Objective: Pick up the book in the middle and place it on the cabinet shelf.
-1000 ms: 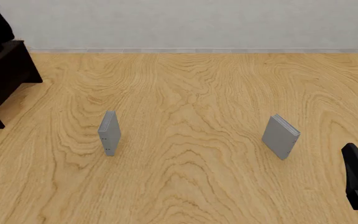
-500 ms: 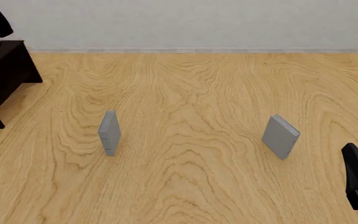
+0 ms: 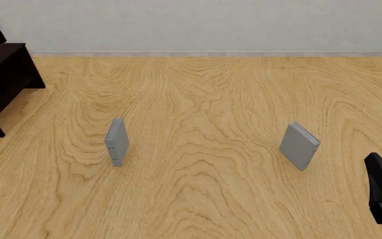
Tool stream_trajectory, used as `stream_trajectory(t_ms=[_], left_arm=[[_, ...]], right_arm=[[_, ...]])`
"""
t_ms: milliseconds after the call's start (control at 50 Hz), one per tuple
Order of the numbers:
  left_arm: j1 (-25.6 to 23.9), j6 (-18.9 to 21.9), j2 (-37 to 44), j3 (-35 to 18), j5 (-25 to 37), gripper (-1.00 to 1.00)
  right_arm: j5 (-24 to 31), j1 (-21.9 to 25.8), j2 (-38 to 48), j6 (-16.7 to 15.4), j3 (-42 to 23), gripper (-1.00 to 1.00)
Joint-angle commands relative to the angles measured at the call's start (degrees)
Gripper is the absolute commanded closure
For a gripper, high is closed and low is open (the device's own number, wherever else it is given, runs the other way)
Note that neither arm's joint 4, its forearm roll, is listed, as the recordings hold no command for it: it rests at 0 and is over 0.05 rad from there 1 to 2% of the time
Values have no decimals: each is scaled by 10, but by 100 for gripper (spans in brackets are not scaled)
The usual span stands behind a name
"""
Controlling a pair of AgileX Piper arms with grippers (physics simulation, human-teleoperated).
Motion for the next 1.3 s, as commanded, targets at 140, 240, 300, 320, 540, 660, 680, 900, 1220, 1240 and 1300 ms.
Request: stream_trajectory(t_ms=[140, 240, 300, 320, 540, 660, 680, 900, 1220, 1240, 1300], left_arm=[[24, 11, 40, -25, -18, 100], [28, 12, 46, -18, -25, 100], [30, 10, 54, -20, -30, 100], [31, 6, 59, -23, -33, 100], [34, -5, 92, -28, -45, 100], [38, -4, 106, -36, -46, 100], [38, -4, 107, -36, -46, 100], [53, 6, 121, -30, -56, 100], [63, -1, 138, -27, -61, 100], [62, -1, 139, -27, -62, 100], [61, -4, 142, -26, -63, 100]], right_arm=[[0, 0, 0, 0, 0, -100], [0, 0, 0, 0, 0, -100], [0, 0, 0, 0, 0, -100], [0, 0, 0, 0, 0, -100], [0, 0, 0, 0, 0, -100], [0, 0, 0, 0, 0, -100], [0, 0, 0, 0, 0, -100], [0, 0, 0, 0, 0, -100], [0, 0, 0, 0, 0, -100], [0, 0, 0, 0, 0, -100], [0, 0, 0, 0, 0, -100]])
